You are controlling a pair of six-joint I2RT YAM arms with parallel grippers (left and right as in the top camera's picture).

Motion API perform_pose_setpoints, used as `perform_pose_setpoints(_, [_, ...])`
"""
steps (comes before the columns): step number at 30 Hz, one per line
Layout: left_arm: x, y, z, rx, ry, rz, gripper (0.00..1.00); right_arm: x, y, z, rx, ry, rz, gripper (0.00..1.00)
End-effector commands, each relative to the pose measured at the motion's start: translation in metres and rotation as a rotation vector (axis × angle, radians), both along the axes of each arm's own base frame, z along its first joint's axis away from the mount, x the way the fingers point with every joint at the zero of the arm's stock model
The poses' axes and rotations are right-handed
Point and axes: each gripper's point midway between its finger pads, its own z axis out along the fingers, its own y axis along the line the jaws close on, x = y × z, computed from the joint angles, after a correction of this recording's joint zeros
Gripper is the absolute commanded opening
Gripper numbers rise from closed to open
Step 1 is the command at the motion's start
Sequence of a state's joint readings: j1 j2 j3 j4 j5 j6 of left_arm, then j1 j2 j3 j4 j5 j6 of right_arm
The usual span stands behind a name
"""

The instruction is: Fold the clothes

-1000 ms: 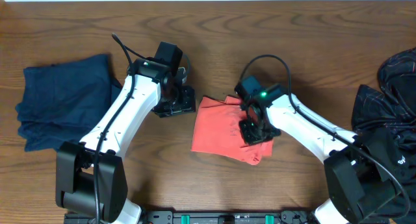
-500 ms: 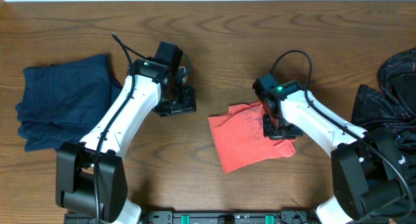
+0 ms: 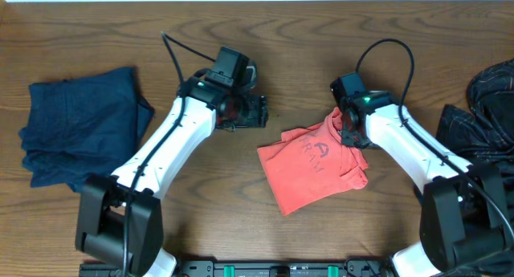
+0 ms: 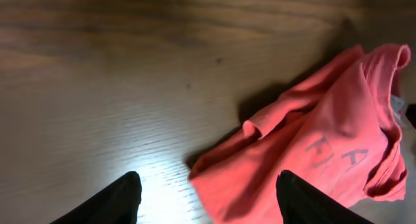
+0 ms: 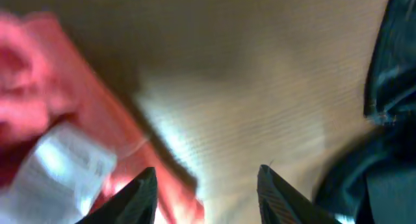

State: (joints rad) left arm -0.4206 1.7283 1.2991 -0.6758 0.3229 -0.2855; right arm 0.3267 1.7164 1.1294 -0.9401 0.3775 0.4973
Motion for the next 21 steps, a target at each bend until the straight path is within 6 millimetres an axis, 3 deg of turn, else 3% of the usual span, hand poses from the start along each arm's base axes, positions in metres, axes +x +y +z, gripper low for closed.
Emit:
perform_pose_setpoints(1, [-0.008, -0.009, -0.025, 0.029, 0.059, -0.048, 0.68, -0.008, 0.026, 0.027, 0.177, -0.004, 0.016, 0.47])
perform_pose_setpoints(5, [-0.034, -0.016, -0.054, 0.083, 0.177, -0.094, 0.68, -0.041, 0.051, 0.035, 0.329, 0.119, 0.098, 0.47])
perform_pose_setpoints(10, [-0.065, -0.03, -0.083, 0.147, 0.282, -0.168, 0.68, -0.075, 0.079, 0.031, 0.442, 0.267, 0.261, 0.53])
perform_pose_setpoints(17, [-0.111, -0.034, -0.109, 0.248, 0.442, -0.197, 0.68, -0.106, 0.083, 0.004, 0.413, 0.353, 0.287, 0.52])
perform_pose_setpoints(21, [-0.135, -0.024, -0.106, 0.309, 0.54, -0.155, 0.67, -0.103, 0.058, -0.024, 0.296, 0.293, 0.193, 0.55])
